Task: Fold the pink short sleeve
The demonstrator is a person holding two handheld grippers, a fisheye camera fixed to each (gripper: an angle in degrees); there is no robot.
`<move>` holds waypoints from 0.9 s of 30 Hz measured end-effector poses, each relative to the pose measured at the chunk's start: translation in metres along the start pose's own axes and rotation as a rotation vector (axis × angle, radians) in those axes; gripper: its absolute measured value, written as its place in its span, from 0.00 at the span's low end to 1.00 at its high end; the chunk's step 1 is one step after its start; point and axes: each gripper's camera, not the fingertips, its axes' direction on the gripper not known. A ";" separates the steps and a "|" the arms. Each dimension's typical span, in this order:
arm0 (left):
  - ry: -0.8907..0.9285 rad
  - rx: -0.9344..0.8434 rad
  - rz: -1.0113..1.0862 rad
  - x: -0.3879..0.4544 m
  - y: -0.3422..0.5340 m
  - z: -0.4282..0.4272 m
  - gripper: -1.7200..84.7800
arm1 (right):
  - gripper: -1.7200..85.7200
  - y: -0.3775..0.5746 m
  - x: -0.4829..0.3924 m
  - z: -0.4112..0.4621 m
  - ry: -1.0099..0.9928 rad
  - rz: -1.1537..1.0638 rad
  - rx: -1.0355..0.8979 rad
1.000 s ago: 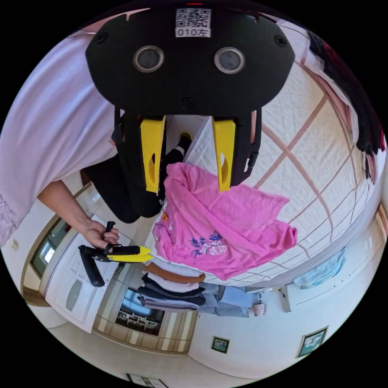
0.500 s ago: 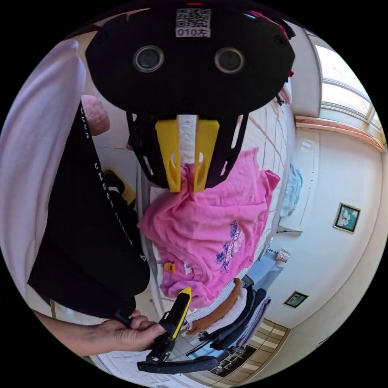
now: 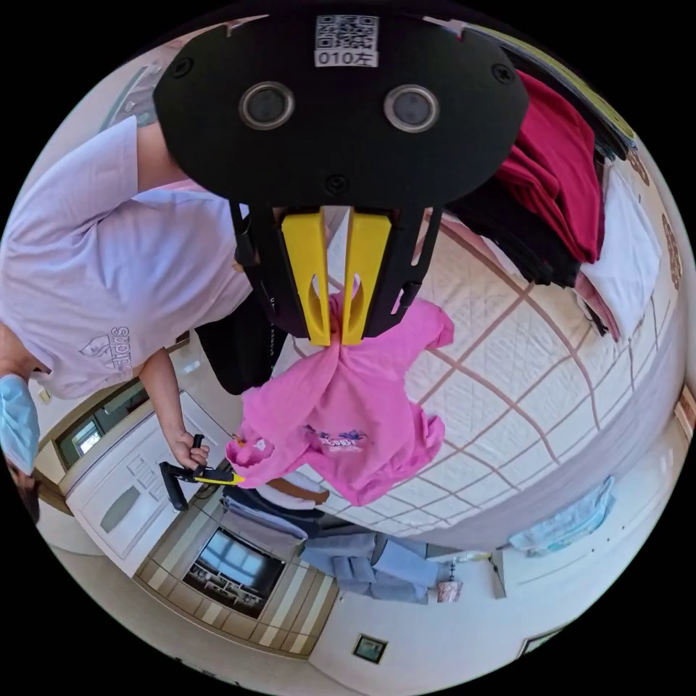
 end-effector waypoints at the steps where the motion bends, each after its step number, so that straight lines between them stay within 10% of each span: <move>1: 0.022 -0.018 -0.014 -0.011 -0.004 0.010 0.04 | 0.06 -0.009 0.010 0.031 -0.011 0.014 -0.081; 6: -0.128 -0.090 -0.196 -0.075 -0.044 0.093 0.07 | 0.06 -0.032 0.034 0.124 0.085 0.011 -0.236; 16: -0.423 0.032 -0.171 -0.058 0.005 0.028 0.15 | 0.15 0.053 0.028 0.052 0.230 -0.238 0.074; 23: -0.787 -0.095 0.238 0.036 -0.074 0.082 0.18 | 0.13 0.080 -0.049 0.084 0.223 -0.411 0.130; 27: -0.628 -0.308 0.393 0.010 -0.104 0.139 0.18 | 0.13 0.069 -0.063 0.100 0.101 -0.427 0.100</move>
